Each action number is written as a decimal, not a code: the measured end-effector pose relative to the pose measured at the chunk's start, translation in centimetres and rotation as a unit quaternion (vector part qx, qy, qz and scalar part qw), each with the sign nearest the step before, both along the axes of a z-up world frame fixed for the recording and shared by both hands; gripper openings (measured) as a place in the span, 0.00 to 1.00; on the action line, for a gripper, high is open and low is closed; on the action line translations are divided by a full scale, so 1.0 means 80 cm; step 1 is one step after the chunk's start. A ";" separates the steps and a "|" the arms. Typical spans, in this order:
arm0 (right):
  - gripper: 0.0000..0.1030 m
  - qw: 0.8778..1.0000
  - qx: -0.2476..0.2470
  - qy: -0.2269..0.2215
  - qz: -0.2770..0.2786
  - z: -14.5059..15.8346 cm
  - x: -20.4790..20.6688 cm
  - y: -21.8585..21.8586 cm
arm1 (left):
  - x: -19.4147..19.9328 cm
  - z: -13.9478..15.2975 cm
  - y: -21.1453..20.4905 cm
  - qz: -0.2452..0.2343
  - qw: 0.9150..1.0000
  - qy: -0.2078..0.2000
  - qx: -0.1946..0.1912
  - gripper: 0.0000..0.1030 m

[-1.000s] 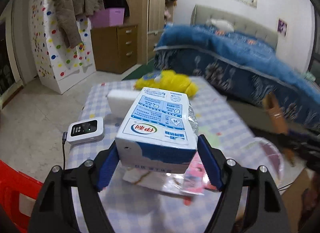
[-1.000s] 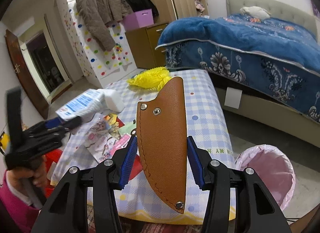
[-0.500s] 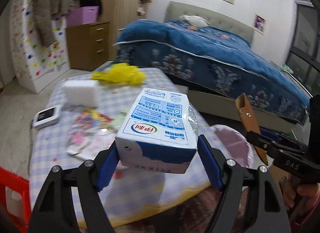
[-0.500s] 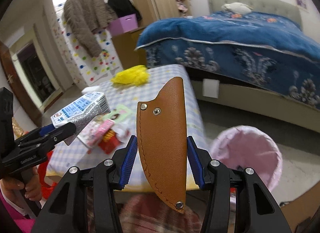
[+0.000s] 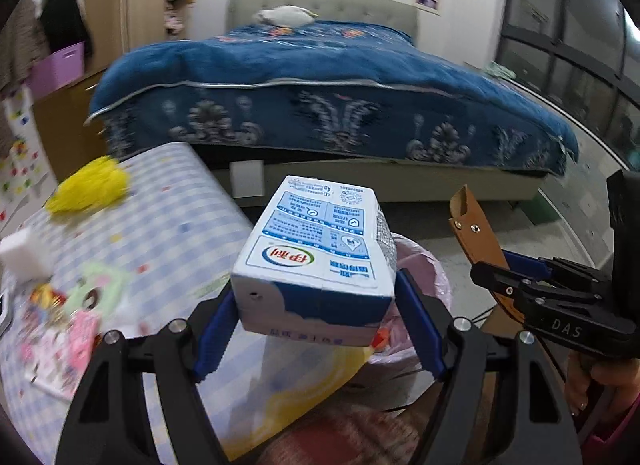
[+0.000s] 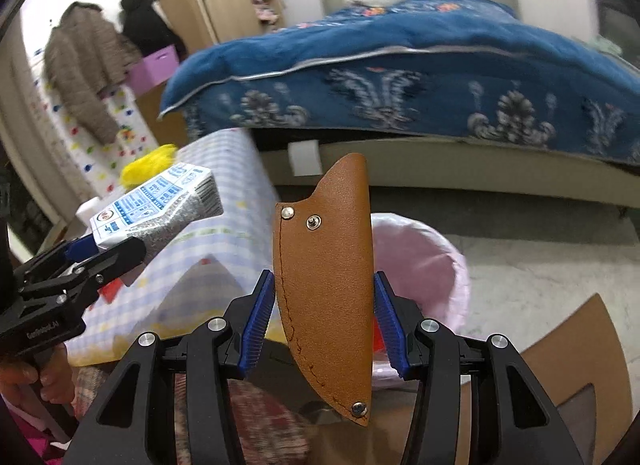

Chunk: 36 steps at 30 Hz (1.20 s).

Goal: Collect trash
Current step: 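Carry sheath and carton to the bin and open both grippers, then return both tools to the table and grasp the printed wrapper with the left gripper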

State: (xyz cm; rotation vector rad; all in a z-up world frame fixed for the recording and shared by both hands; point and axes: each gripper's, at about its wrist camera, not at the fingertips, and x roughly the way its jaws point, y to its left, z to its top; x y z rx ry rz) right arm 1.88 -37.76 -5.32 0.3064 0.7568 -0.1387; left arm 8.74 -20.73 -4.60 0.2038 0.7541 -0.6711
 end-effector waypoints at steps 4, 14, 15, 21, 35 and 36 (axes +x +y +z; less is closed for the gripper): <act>0.48 1.000 0.002 0.009 -0.016 -0.011 0.008 -0.019 | 0.013 -0.014 -0.035 -0.022 1.000 0.006 0.006 0.71; 0.64 0.998 0.029 0.033 -0.044 -0.041 0.046 -0.063 | 0.062 -0.033 -0.072 -0.017 1.000 0.016 0.004 0.87; 0.66 0.998 0.033 0.033 -0.052 -0.043 0.048 -0.066 | 0.063 -0.032 -0.069 -0.012 1.000 0.016 -0.001 0.88; 0.66 0.997 0.035 0.039 -0.063 -0.042 0.048 -0.066 | 0.061 -0.025 -0.031 0.018 1.000 0.018 -0.004 0.88; 0.61 1.000 -0.004 0.002 -0.006 0.021 0.034 0.031 | 0.012 0.003 0.107 0.104 0.995 0.006 -0.008 0.88; 0.61 1.000 -0.009 0.000 0.002 0.025 0.035 0.043 | 0.007 0.005 0.121 0.112 0.994 0.003 -0.007 0.88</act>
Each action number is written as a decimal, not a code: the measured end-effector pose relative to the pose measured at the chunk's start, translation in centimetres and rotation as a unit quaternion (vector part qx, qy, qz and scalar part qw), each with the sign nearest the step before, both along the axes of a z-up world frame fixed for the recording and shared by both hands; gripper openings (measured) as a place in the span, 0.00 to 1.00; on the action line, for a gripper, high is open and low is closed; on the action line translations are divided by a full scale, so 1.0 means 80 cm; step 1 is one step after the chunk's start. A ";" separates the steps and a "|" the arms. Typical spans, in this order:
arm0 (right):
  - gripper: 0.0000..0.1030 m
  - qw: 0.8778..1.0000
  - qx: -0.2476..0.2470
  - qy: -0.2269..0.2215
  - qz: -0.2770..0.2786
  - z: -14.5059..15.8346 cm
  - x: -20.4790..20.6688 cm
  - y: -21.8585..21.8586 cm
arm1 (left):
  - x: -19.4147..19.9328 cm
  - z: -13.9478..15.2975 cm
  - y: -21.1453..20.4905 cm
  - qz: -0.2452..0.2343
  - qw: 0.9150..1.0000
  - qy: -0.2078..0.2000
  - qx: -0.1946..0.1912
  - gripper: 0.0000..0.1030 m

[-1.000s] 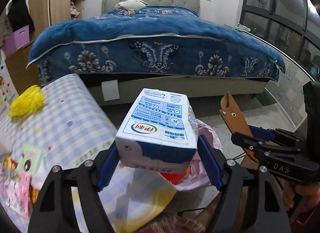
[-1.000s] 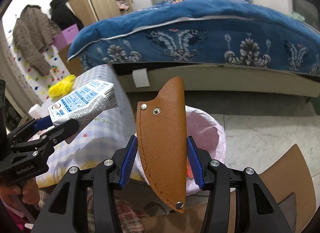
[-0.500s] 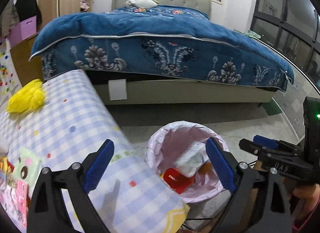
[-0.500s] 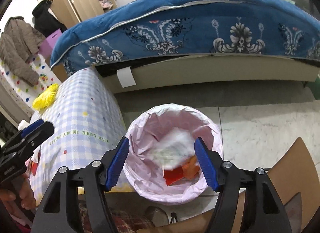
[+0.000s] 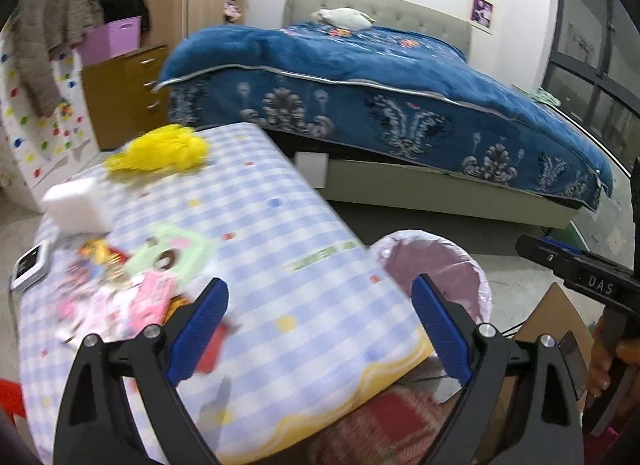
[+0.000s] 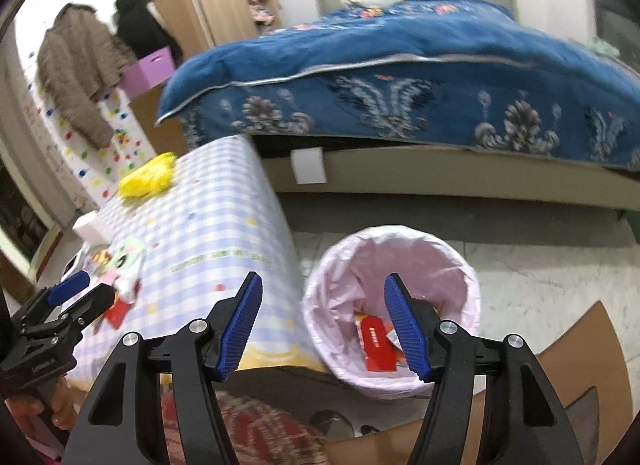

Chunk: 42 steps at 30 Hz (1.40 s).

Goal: Collect trash
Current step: 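Return both tools to the table and grasp the printed wrapper with the left gripper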

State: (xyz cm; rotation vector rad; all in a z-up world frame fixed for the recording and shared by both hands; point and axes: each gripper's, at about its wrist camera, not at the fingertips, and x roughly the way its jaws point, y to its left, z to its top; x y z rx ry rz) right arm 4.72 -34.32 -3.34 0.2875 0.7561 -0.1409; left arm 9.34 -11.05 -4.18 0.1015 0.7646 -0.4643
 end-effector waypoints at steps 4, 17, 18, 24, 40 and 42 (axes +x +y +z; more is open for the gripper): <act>0.61 0.999 -0.015 0.000 0.035 0.009 0.010 0.043 | -0.012 0.000 0.043 0.031 0.999 -0.006 0.016 0.88; 0.62 0.988 -0.050 0.012 0.149 0.013 0.041 0.183 | -0.011 -0.003 0.187 0.148 0.988 0.002 0.038 0.88; 0.62 0.986 -0.052 0.016 0.155 0.011 0.046 0.191 | -0.009 -0.005 0.197 0.157 0.987 0.004 0.038 0.88; 0.62 0.982 -0.052 0.032 0.180 -0.003 0.075 0.219 | 0.003 -0.007 0.235 0.195 0.980 0.008 0.036 0.88; 0.62 0.980 -0.047 0.039 0.191 -0.022 0.114 0.227 | 0.036 -0.046 0.181 0.151 0.987 0.048 0.038 0.92; 0.62 0.980 -0.045 0.038 0.188 -0.021 0.112 0.221 | 0.046 -0.046 0.182 0.170 0.984 0.047 0.037 0.93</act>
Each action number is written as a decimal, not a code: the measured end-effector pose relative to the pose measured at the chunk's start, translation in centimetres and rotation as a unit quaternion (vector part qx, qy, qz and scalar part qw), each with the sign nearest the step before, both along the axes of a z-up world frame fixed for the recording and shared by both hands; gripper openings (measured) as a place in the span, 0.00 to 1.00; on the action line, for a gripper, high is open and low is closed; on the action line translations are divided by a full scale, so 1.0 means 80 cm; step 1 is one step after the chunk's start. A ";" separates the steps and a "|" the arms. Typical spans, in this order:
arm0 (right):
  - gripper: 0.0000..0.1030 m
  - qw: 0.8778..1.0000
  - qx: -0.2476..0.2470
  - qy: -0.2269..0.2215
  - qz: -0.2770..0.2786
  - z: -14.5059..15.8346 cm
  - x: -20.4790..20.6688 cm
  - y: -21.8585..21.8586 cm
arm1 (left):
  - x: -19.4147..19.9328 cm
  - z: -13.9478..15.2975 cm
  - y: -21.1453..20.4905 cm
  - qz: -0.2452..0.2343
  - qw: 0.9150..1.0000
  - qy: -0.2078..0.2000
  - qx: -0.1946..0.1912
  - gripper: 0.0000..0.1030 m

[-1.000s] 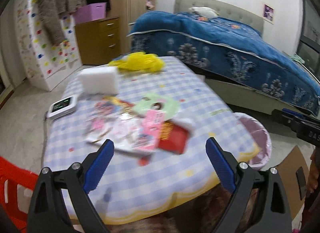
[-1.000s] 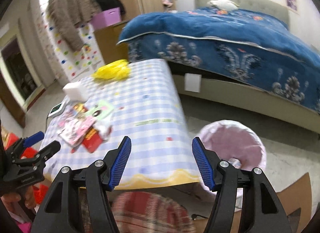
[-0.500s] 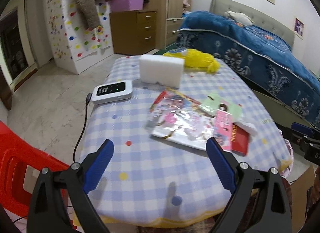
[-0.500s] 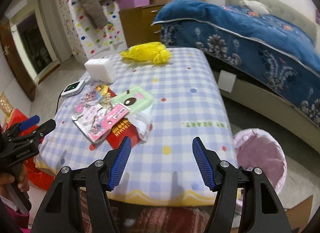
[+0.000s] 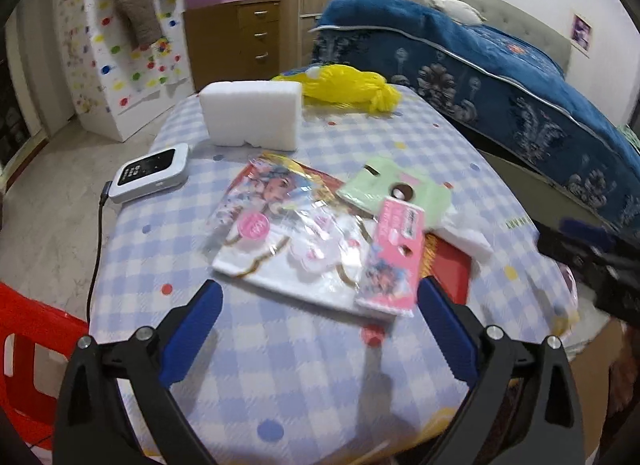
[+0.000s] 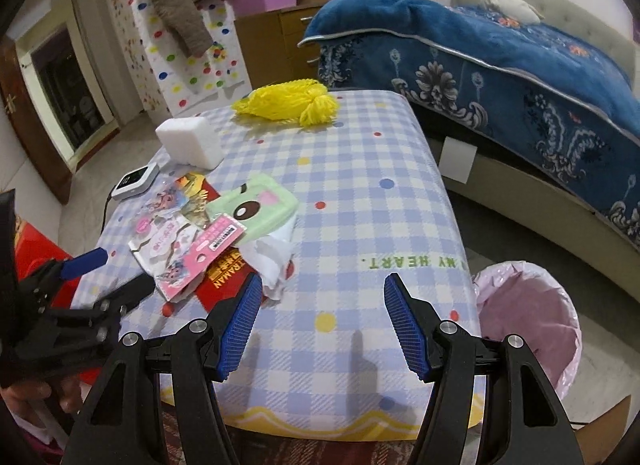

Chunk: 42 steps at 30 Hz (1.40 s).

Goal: Collect trash
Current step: 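Return both tools to the table and grasp the printed wrapper with the left gripper, then grasp the white gold-striped paper with the right gripper while the left holds the wrapper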

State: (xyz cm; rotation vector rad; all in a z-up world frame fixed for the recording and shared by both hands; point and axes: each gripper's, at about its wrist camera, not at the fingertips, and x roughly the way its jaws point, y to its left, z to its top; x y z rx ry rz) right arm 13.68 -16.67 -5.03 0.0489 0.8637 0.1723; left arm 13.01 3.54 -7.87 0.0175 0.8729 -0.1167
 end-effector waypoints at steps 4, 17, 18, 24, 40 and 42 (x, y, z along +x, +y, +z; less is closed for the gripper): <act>0.62 1.000 0.004 -0.001 -0.004 -0.001 -0.003 -0.009 | 0.025 -0.001 0.009 0.040 0.999 0.001 -0.001 0.93; 0.62 1.000 0.018 0.002 -0.019 -0.003 -0.018 -0.036 | 0.065 -0.035 0.005 0.053 0.998 0.026 0.028 0.78; 0.62 1.000 0.019 0.003 -0.021 -0.003 -0.019 -0.037 | 0.064 -0.034 0.006 0.056 0.998 0.024 0.031 0.70; 0.62 1.000 0.023 0.002 -0.021 -0.001 -0.030 -0.036 | 0.060 -0.024 0.017 0.063 0.997 0.008 0.049 0.06; 0.62 0.999 0.029 -0.018 -0.002 0.022 -0.042 -0.024 | -0.022 0.127 0.067 0.059 0.986 -0.152 -0.044 0.00; 0.62 0.999 0.031 -0.015 0.006 0.021 -0.037 -0.017 | -0.024 0.132 0.067 0.066 0.984 -0.163 -0.034 0.00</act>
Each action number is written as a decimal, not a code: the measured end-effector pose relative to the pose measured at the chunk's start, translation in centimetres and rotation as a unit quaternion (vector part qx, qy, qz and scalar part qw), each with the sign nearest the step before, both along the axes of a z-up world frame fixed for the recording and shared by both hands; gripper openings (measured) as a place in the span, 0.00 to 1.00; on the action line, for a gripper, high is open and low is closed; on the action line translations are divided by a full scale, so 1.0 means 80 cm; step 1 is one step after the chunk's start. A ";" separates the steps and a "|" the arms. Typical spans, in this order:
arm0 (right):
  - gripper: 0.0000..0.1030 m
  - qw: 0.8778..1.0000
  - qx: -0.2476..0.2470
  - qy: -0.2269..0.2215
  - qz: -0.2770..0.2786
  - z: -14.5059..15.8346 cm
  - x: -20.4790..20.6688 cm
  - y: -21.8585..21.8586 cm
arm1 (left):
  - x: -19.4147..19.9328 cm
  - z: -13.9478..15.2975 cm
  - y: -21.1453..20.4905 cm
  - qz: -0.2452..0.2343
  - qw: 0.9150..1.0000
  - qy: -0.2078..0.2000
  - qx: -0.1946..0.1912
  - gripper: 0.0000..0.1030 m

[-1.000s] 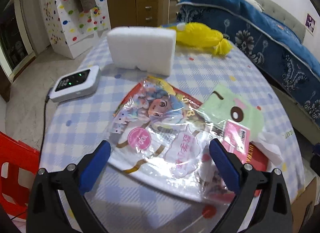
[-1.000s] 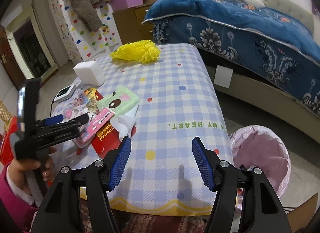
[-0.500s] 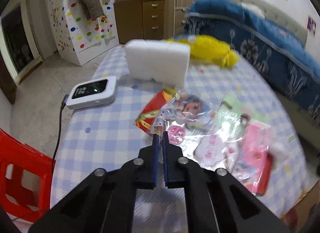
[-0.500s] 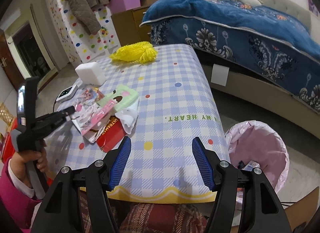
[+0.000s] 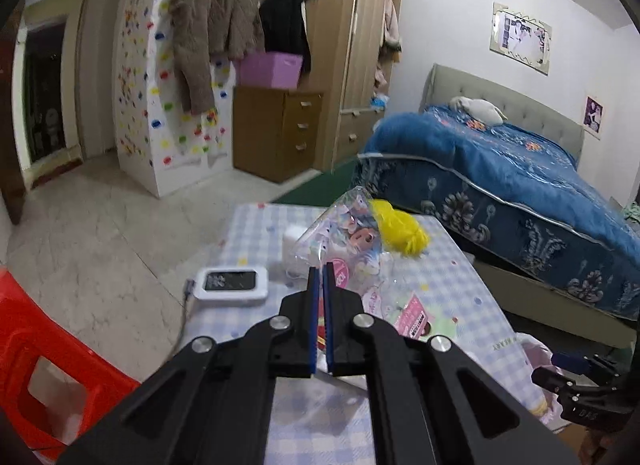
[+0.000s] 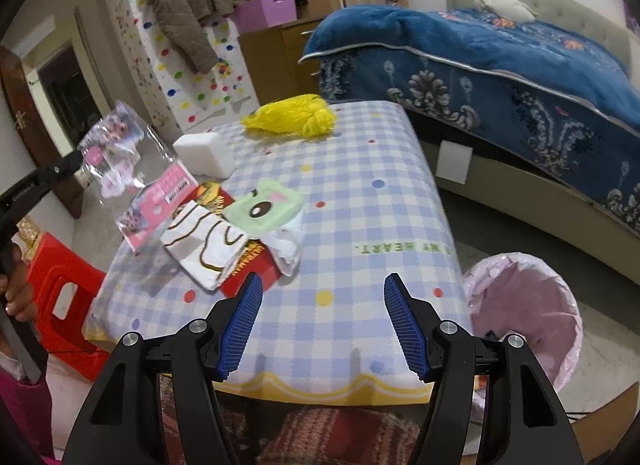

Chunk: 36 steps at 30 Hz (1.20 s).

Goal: Collect trash
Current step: 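Grasp the white gold-striped paper with the right gripper while the left holds the wrapper, then carry wrapper and paper over the pink bin and open both grippers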

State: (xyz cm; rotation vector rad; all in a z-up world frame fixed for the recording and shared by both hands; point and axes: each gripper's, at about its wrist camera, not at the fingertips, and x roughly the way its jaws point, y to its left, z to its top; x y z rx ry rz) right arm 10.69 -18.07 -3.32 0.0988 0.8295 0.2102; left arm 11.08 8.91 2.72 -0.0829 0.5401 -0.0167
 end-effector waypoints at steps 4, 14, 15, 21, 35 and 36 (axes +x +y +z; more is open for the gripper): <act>0.56 1.000 -0.004 0.004 0.019 -0.004 0.016 0.019 | 0.008 -0.007 0.001 0.013 1.000 0.001 0.001 0.00; 0.50 0.998 -0.023 0.031 0.056 -0.033 0.091 0.066 | 0.037 -0.049 0.021 0.027 0.999 0.033 -0.018 0.00; 0.52 0.997 -0.024 0.035 0.059 -0.039 0.100 0.070 | 0.040 -0.052 0.022 0.026 0.999 0.035 -0.020 0.00; 0.61 0.994 -0.053 0.055 0.073 -0.070 0.148 0.095 | 0.048 -0.067 0.032 0.026 0.998 0.048 -0.027 0.00; 0.01 0.998 -0.033 0.009 0.062 -0.029 0.161 0.079 | 0.044 -0.065 0.041 0.026 0.998 0.050 -0.037 0.00; 0.01 0.998 -0.024 -0.002 0.060 -0.016 0.154 0.073 | 0.043 -0.062 0.040 0.025 0.998 0.048 -0.039 0.00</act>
